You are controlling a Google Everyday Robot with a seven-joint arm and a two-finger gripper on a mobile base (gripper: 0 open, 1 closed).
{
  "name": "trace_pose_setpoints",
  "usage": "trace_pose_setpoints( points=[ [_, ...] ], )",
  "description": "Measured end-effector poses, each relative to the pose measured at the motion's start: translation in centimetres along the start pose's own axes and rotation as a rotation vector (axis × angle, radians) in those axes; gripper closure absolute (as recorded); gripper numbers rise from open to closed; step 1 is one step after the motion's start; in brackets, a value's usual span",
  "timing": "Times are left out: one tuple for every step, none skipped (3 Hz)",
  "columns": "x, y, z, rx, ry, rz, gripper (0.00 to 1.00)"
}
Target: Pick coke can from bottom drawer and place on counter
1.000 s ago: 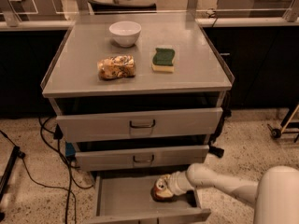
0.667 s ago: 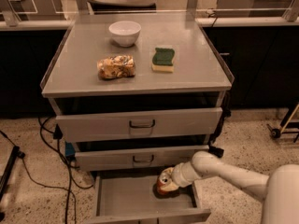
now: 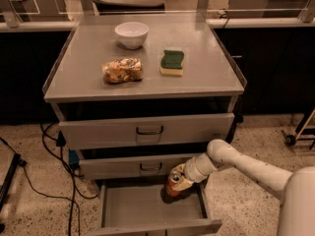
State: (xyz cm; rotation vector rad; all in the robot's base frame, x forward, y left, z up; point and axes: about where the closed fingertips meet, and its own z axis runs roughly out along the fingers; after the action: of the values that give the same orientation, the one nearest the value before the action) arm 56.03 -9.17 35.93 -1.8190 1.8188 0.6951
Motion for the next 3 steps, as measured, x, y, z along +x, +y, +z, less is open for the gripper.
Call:
trace_pose_setpoints(
  points=[
    [0.0, 0.0, 0.0, 0.0, 0.0, -0.001, 1.0],
    [-0.9, 0.1, -0.6, -0.001, 0.002, -0.023, 1.0],
    [-2.7, 0.7, -3.0, 0.004, 0.014, -0.039, 1.0]
  ],
)
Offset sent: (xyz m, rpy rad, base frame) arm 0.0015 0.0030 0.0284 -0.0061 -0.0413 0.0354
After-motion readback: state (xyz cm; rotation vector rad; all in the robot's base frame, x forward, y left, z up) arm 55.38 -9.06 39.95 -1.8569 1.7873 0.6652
